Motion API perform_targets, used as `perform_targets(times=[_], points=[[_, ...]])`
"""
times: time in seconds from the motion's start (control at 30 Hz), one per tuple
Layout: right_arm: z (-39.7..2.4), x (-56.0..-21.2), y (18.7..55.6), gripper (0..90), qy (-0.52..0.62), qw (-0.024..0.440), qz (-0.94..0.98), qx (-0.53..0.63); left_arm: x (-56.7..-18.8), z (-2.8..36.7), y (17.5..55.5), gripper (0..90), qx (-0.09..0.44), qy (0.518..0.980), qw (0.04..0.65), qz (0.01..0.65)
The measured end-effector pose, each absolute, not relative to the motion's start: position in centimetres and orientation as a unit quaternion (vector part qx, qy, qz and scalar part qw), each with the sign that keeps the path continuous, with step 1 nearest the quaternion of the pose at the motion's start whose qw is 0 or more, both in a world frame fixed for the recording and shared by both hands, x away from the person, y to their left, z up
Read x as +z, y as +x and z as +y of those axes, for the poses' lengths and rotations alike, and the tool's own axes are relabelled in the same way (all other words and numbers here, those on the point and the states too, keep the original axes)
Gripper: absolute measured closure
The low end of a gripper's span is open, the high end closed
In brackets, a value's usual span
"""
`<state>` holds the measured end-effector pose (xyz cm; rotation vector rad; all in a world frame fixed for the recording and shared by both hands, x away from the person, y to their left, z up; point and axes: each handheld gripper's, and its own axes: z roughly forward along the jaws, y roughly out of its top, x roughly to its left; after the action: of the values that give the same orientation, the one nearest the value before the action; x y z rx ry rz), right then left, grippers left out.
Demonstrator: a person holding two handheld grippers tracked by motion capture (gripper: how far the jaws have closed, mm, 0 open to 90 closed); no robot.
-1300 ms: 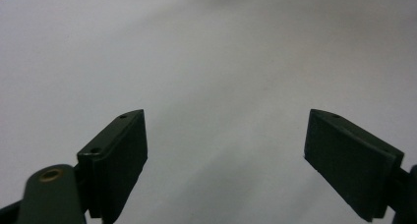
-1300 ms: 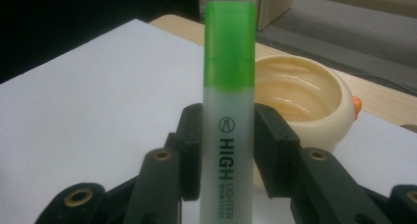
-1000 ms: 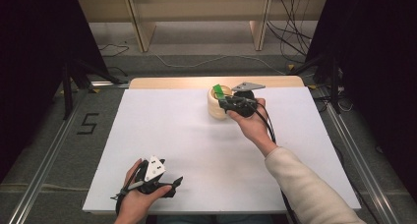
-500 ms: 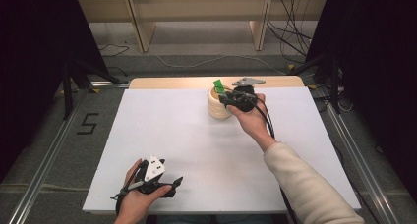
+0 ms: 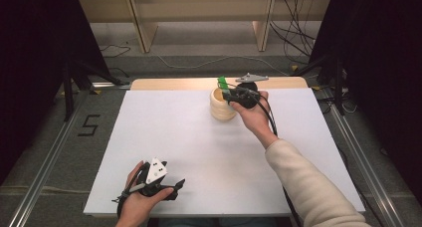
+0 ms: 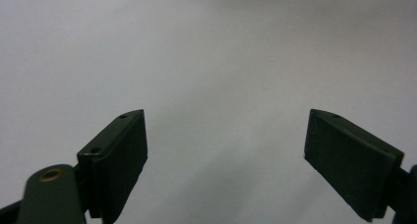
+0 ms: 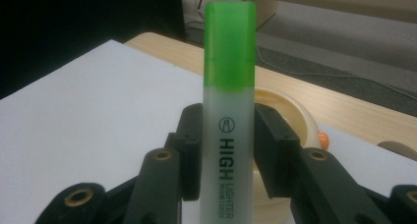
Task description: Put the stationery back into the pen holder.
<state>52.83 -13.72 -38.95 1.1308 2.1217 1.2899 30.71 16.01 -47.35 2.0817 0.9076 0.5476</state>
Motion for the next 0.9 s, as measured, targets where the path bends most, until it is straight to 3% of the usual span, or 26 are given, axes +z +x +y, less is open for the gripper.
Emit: perform_targets(times=[0.9], points=[[-13.2,-38.3,55.3,66.8,0.413,0.215,0.754,0.464,-47.3,16.0,30.7,16.3,0.215,0.820,0.392,0.357]])
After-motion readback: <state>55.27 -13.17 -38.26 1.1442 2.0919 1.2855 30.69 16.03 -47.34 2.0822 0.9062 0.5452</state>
